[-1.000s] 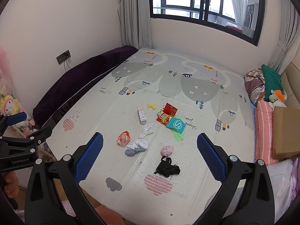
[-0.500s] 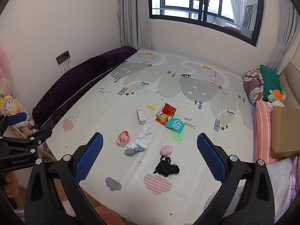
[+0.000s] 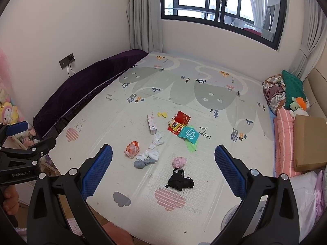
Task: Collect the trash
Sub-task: 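Grasp the black mesh item with the right tool while the left tool grasps the grey sock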
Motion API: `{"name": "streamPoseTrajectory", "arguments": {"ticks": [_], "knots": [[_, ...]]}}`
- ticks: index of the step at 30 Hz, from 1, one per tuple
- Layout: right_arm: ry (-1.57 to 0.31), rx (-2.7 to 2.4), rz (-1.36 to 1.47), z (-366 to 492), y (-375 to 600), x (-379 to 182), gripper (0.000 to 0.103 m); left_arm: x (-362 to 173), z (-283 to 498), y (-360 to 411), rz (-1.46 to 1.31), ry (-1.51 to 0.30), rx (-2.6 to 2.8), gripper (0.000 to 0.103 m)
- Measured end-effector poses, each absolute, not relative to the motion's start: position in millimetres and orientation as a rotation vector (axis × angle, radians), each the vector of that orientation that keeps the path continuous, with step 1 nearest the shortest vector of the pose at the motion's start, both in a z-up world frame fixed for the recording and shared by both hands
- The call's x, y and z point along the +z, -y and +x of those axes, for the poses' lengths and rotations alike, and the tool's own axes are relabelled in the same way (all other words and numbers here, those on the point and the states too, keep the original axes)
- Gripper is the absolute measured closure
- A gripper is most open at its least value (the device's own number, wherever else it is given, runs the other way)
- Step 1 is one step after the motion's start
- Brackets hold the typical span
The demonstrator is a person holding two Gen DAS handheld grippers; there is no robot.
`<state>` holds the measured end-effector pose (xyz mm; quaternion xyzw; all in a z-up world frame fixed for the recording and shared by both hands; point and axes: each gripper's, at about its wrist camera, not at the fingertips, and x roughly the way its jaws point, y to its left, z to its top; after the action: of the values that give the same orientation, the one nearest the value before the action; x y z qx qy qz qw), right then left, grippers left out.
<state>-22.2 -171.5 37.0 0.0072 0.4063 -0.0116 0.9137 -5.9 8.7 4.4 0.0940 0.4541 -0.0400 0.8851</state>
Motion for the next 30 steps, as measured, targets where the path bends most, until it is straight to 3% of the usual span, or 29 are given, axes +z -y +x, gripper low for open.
{"name": "streamPoseTrajectory", "arguments": {"ticks": [16, 30], "knots": [[-0.940, -0.077, -0.001, -1, 180, -22, 0.006, -50, 22, -2, 0.211, -1.048, -0.123, 0.004], [-1.101, -0.114, 0.090, 51, 217, -189, 0.006, -217, 80, 22, 0.237, -1.193, -0.228, 0.004]]}}
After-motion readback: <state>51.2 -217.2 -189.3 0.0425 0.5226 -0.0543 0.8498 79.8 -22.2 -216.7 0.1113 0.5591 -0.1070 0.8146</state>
